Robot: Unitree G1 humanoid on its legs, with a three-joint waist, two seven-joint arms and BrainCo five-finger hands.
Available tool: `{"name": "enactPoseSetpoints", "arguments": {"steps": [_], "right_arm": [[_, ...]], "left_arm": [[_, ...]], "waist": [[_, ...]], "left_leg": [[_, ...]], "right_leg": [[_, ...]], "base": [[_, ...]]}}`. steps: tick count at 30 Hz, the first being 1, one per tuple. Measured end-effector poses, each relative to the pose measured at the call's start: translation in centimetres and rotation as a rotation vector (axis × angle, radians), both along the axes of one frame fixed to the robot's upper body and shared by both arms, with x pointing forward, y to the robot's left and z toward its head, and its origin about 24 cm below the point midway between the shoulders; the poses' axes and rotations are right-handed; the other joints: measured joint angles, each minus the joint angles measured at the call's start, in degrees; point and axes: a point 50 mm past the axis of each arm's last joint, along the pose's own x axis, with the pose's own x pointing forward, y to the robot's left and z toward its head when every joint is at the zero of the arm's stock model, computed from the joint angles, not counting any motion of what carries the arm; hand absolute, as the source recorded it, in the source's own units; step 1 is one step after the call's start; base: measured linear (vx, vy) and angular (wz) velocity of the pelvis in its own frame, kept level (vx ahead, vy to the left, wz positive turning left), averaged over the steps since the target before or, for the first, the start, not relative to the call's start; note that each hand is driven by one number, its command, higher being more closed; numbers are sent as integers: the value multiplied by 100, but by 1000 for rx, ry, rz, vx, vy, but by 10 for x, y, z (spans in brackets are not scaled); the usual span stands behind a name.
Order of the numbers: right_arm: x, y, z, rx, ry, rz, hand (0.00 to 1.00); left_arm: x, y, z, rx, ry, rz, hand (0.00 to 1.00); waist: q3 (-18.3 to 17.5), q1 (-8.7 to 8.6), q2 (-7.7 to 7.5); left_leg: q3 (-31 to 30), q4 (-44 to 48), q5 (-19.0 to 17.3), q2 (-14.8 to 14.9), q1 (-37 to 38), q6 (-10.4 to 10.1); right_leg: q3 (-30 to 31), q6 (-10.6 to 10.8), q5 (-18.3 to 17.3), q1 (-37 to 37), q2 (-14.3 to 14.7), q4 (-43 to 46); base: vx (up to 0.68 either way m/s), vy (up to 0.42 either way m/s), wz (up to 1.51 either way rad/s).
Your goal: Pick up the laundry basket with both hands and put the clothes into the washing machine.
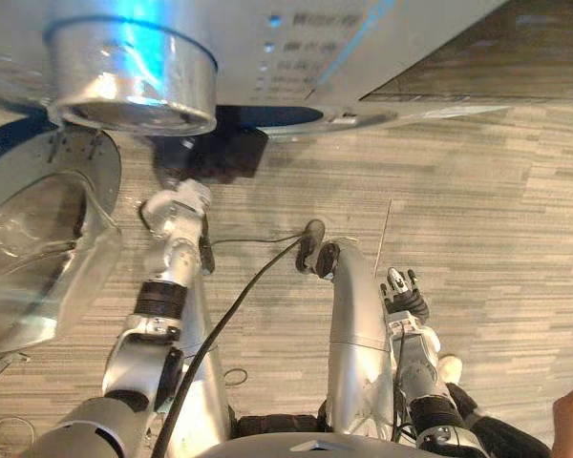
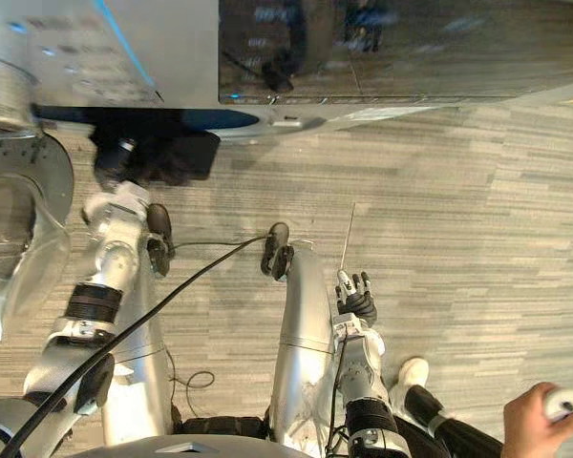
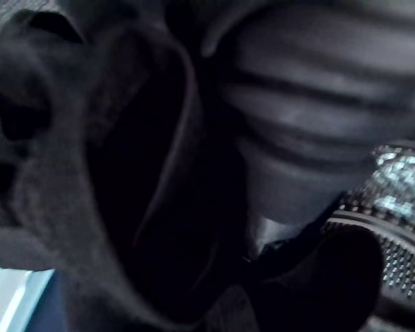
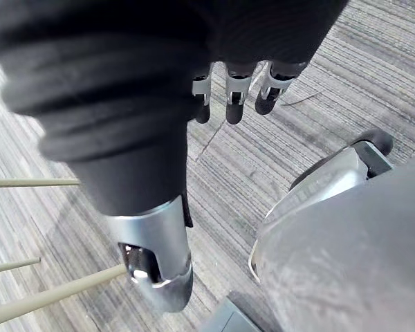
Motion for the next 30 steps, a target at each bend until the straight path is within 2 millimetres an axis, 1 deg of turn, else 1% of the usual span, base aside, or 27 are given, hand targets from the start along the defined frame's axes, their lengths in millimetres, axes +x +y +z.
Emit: {"name": "enactPoseSetpoints", "arguments": {"steps": [1,2,3,6,8,9,10,11,12,13,14,16,18,19,21,24,25,26,27,29,30], "right_arm": [[0,-1,0,-2,-2,-3,0],[0,-1,0,-2,-3,-3,0],[0,-1,0,-2,-3,-3,0],[0,-1,1,-3,-7,-3,0],[1,-1,2,-3,-9,-1,0],[1,-1,2,-2,-11,-2,0],[1,-1,3,4,-18,-2,0],[2,0,5,11,-25,2,0],[3,1,5,13,-30,6,0],[4,2,9,19,-49,17,0],[5,3,10,23,-58,23,0],[5,4,8,43,-53,21,0],[4,4,6,57,-43,18,0],[4,4,5,57,-40,19,0],[3,4,4,59,-33,21,0],[2,5,0,64,-12,30,0],[1,6,-3,72,4,32,0],[0,8,-6,87,16,32,0],[0,9,-8,94,20,31,0],[-2,9,-12,104,42,24,0],[-3,9,-13,113,46,19,0]], "left_arm": [[1,6,8,-5,-23,13,100],[2,7,17,-12,-45,12,100],[3,6,20,-23,-53,7,100],[3,-3,39,-66,-103,-26,100],[3,-13,67,-72,-188,-63,100],[3,-16,76,-67,-215,-72,100],[2,-22,97,-60,-267,-96,100],[-1,-26,122,-51,-339,-118,100],[-4,-28,134,-42,-374,-130,100],[-9,-31,161,-19,-448,-145,100],[-16,-33,184,-9,-515,-156,100],[-22,-38,206,-18,-578,-186,100],[-21,-41,216,-37,-590,-206,100],[-20,-42,217,-45,-584,-212,100],[-13,-44,220,-67,-551,-224,100],[-1,-43,224,-73,-495,-206,100],[3,-38,228,-73,-472,-185,100],[6,-29,232,-64,-452,-151,100],[8,-24,233,-60,-443,-130,100],[9,-3,241,-55,-424,-59,100],[8,0,243,-57,-426,-50,100]], "waist": [[0,3,-1],[3,1,-4],[6,0,-11],[6,-9,-16],[3,-11,-22],[0,-16,-27],[-1,-22,-31],[3,-35,-39],[11,-49,-55],[28,-106,-97],[38,-140,-129],[45,-154,-152],[48,-157,-165],[48,-166,-165],[48,-208,-166],[44,-236,-178],[44,-266,-189],[46,-284,-192],[47,-286,-194],[44,-303,-201],[44,-308,-201]], "left_leg": [[-42,26,7,-5,-110,-9],[-85,34,25,-22,-194,-14],[-102,33,28,-28,-218,-18],[-138,21,45,-39,-277,-35],[-151,-21,91,-39,-349,-37],[-151,-42,113,-37,-377,-26],[-150,-89,151,-31,-413,-17],[-150,-122,186,4,-499,-55],[-140,-146,220,18,-550,-53],[-123,-184,291,41,-657,-46],[-121,-207,350,66,-762,-47],[-109,-245,416,109,-861,-46],[-11,-328,483,165,-866,-6],[10,-334,496,172,-865,3],[47,-336,541,199,-866,16],[126,-364,561,255,-865,59],[184,-381,566,276,-868,77],[234,-378,558,321,-880,91],[258,-380,555,356,-883,96],[356,-395,528,456,-894,109],[359,-394,519,474,-911,97]], "right_leg": [[-47,-5,3,-72,5,9],[-88,-8,5,-115,-1,10],[-103,-8,5,-126,-4,8],[-144,-11,7,-152,-8,-5],[-165,-43,25,-229,-8,-11],[-172,-57,33,-262,-8,-20],[-189,-83,55,-300,-8,-41],[-211,-78,85,-374,-4,-76],[-212,-90,107,-436,0,-89],[-215,-86,170,-549,13,-96],[-208,-132,204,-660,36,-123],[-203,-152,297,-761,67,-186],[-183,-114,425,-812,79,-283],[-172,-99,450,-818,81,-298],[-148,-125,531,-820,96,-360],[-85,-101,640,-836,174,-484],[-42,-98,680,-869,184,-524],[2,-88,722,-903,216,-570],[29,-60,743,-918,249,-607],[95,-89,839,-973,314,-730],[95,-101,851,-984,330,-752]], "base": [[-1,-20,4],[5,-19,6],[16,-16,6],[7,-7,1],[-13,-16,0],[-39,-35,2],[-52,-29,-2],[-57,-24,-4],[-64,-14,-6],[-68,-9,-6],[-66,-5,-8],[-56,13,-15],[-45,22,-13],[-25,21,-10],[-13,30,-11],[-12,31,-16],[-23,42,-22],[-22,36,-25],[-30,39,-35],[-28,31,-33],[-25,31,-24]]}}
